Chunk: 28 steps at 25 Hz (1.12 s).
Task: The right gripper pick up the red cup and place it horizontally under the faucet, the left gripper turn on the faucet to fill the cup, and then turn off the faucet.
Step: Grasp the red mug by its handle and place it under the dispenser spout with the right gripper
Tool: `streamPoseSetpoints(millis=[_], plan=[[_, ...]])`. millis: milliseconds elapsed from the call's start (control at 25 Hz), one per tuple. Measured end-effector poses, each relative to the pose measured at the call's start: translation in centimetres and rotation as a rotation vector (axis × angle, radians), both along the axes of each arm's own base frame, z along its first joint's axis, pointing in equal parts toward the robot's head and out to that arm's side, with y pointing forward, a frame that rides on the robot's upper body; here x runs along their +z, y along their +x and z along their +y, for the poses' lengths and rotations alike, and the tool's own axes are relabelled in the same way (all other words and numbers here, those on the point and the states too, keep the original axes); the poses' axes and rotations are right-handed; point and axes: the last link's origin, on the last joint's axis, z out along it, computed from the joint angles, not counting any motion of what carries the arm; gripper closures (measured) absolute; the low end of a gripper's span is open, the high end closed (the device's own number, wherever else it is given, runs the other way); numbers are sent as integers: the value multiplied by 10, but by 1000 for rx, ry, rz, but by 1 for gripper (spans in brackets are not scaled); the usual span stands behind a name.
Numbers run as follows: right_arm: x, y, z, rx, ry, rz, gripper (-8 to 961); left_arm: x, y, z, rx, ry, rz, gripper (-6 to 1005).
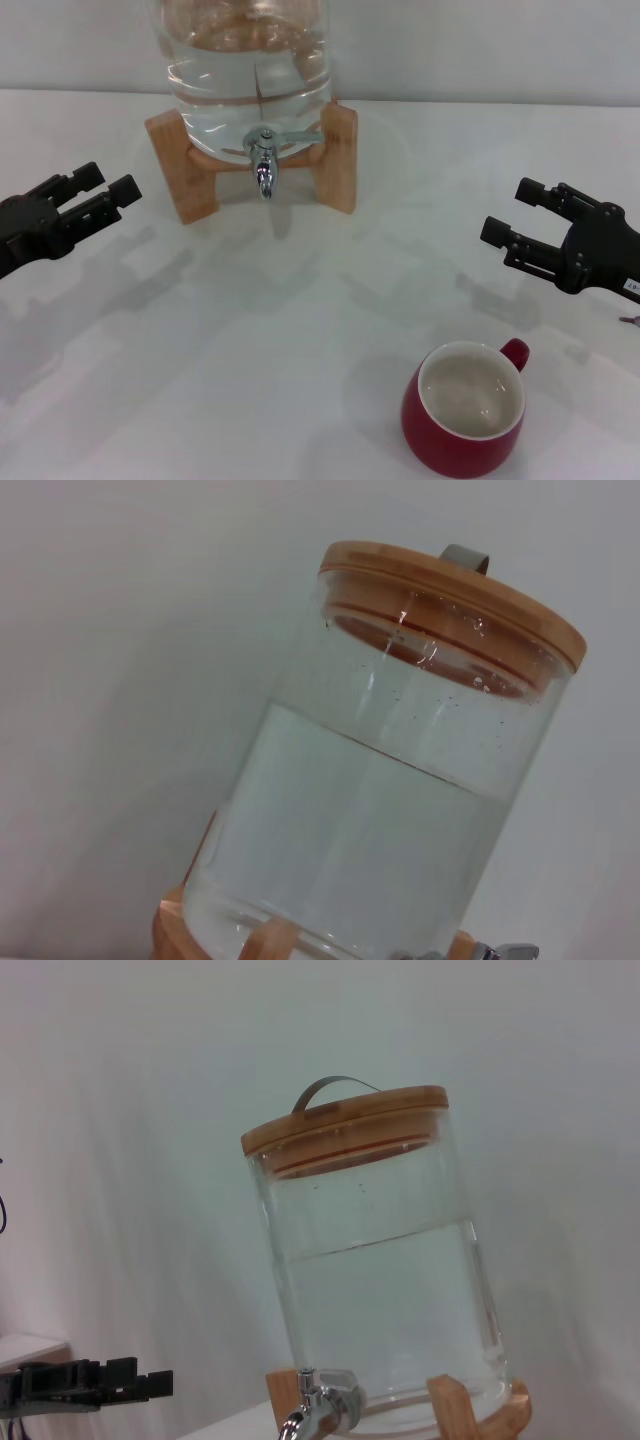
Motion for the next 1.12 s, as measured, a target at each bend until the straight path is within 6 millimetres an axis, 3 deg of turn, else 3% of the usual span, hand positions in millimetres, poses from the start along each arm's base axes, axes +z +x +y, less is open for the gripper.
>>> streamPoseSetpoints(millis=[680,1120], plan=[[1,0,1,3,3,-8,158,0,1,1,-4,0,1,184],[14,33,-26,6,107,-112,157,1,1,2,-5,1,3,184]])
